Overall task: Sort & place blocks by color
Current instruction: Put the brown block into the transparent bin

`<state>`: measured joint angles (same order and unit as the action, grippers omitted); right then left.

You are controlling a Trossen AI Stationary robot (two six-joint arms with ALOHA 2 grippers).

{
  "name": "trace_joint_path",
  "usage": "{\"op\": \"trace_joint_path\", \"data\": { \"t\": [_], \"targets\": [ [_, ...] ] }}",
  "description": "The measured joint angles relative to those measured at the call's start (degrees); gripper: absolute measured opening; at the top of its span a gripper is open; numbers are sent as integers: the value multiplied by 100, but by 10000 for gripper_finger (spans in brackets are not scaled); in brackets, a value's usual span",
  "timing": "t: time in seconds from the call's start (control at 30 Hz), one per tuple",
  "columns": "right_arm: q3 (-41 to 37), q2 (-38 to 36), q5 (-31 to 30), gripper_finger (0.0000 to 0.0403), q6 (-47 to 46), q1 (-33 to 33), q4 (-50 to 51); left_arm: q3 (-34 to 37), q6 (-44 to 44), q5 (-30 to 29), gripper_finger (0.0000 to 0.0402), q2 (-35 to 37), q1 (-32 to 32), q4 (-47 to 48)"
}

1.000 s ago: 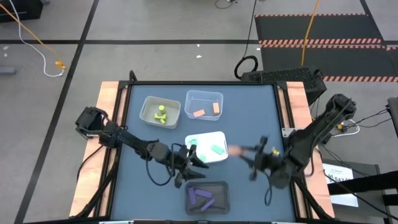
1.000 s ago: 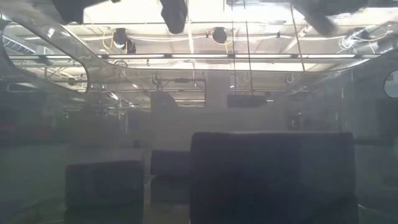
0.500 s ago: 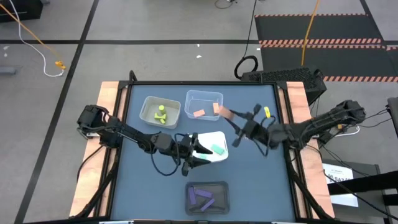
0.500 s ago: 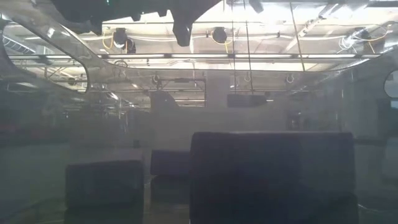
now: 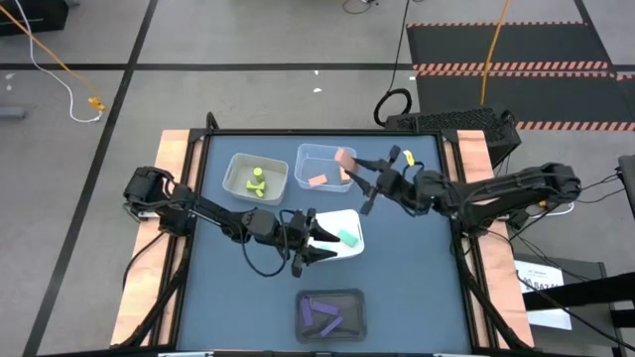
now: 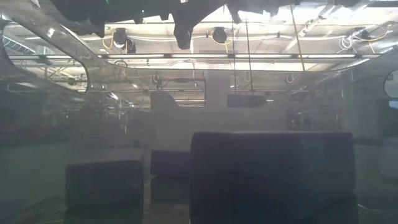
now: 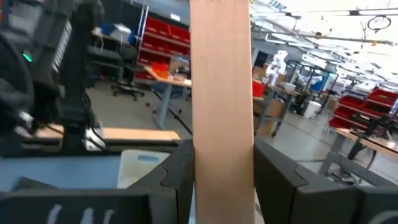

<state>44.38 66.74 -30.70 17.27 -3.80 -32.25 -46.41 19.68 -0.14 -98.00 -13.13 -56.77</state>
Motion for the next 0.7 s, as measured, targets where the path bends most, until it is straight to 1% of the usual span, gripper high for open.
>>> {"op": "trace_joint_path", "data": {
  "t": [0.2,0.33,0.6,0.7],
  "targets": [
    [2,607,-77,114,-27,458,-6,0,-4,2,200,0,-2,3],
    [2,1054,-75,114,-298,817,-13,0,91,2,200,0,-2,12],
    [0,1744,-47,115,-804,1386,-146,0,399,4,200,0,-2,524],
    [0,1953,261,115,-1098,1572,-135,0,483,-5,200,-2,-2,697]
  ]
}}
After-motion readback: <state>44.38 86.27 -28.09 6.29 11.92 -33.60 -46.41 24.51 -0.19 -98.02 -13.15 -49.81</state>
